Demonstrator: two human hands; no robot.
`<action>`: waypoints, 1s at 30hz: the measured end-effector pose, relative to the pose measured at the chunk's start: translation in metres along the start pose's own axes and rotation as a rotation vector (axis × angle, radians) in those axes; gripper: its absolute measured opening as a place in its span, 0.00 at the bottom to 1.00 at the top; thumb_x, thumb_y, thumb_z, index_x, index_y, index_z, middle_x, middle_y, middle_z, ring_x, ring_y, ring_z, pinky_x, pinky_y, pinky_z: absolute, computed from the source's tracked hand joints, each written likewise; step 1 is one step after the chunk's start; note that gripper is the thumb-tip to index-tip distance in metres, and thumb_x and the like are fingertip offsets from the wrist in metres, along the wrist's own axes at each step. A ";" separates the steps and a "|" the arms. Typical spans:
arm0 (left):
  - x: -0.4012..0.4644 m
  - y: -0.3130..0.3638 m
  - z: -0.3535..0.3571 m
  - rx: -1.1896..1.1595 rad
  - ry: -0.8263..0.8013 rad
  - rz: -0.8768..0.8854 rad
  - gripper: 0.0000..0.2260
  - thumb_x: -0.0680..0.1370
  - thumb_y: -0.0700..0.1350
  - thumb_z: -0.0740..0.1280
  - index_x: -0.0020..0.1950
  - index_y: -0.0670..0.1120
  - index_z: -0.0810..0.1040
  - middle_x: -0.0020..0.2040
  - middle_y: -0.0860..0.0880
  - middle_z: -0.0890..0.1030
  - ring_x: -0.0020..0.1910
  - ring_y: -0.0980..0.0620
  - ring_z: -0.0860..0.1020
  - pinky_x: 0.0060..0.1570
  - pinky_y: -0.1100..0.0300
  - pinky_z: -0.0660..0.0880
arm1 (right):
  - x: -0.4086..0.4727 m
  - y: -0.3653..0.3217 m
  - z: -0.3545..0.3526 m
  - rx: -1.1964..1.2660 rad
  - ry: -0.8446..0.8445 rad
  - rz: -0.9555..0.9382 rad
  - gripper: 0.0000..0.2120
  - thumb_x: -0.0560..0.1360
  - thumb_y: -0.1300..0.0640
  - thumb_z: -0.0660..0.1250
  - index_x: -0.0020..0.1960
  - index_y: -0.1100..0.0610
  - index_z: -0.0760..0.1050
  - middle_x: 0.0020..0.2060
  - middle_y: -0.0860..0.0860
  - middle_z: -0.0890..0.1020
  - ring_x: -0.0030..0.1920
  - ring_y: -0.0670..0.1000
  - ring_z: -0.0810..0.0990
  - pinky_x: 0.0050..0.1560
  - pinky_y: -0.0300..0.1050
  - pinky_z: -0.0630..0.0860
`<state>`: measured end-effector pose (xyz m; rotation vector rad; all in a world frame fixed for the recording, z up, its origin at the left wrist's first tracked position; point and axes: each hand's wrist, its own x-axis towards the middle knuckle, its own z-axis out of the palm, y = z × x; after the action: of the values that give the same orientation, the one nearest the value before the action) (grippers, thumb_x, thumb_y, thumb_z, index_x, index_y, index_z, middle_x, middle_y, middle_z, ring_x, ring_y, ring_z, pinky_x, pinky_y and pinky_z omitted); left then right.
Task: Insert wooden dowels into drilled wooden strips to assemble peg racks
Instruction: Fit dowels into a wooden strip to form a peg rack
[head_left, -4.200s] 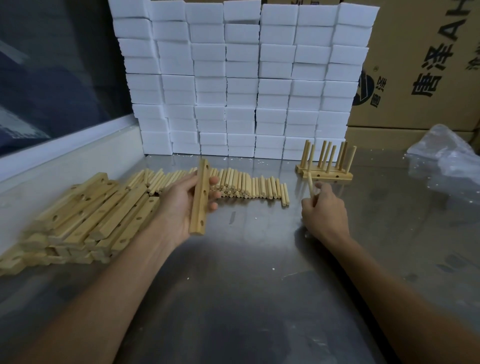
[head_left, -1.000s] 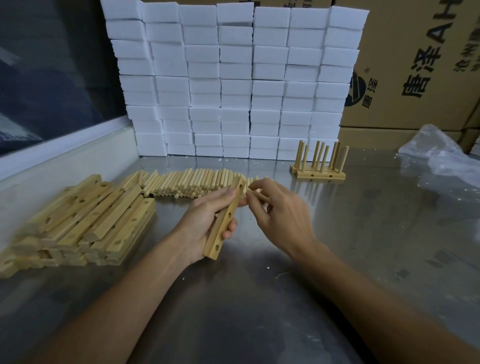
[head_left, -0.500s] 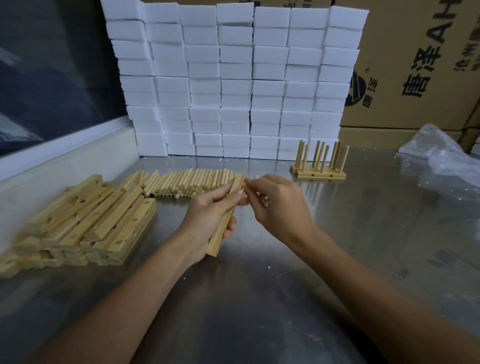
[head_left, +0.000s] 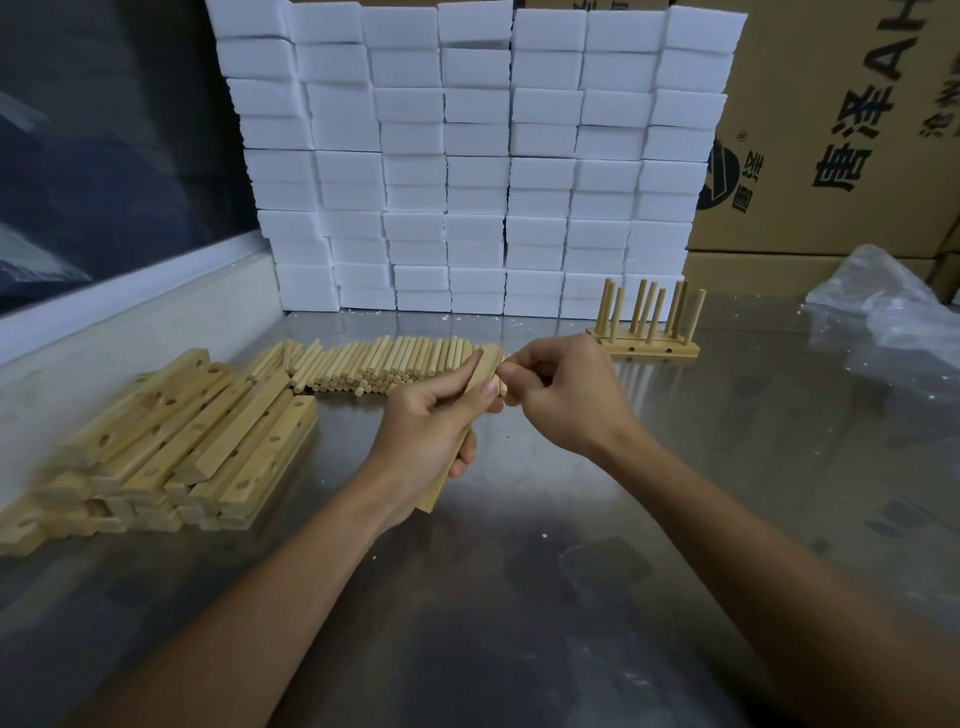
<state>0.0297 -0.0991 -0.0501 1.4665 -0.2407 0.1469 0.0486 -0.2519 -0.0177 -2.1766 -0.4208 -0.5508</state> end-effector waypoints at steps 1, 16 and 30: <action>0.000 0.001 0.000 -0.029 -0.004 -0.018 0.11 0.79 0.44 0.69 0.54 0.60 0.83 0.43 0.47 0.85 0.26 0.51 0.71 0.23 0.61 0.66 | -0.001 0.000 -0.001 -0.086 0.021 -0.106 0.08 0.77 0.58 0.68 0.45 0.60 0.83 0.33 0.52 0.84 0.35 0.53 0.82 0.40 0.53 0.80; 0.001 0.000 0.004 0.074 -0.012 0.077 0.13 0.81 0.44 0.67 0.63 0.55 0.80 0.37 0.51 0.81 0.25 0.52 0.70 0.22 0.61 0.64 | 0.004 -0.010 -0.008 -0.079 0.006 0.056 0.13 0.77 0.55 0.67 0.36 0.59 0.82 0.30 0.57 0.82 0.31 0.58 0.79 0.36 0.53 0.78; 0.000 0.001 0.009 -0.038 0.003 -0.032 0.11 0.82 0.43 0.65 0.62 0.47 0.82 0.38 0.47 0.80 0.24 0.51 0.70 0.19 0.62 0.64 | 0.006 -0.014 -0.012 -0.135 0.060 0.013 0.06 0.74 0.54 0.71 0.39 0.53 0.82 0.31 0.46 0.82 0.33 0.46 0.81 0.39 0.48 0.82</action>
<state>0.0285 -0.1075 -0.0482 1.4318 -0.2166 0.1185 0.0444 -0.2520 0.0013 -2.2835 -0.3454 -0.6519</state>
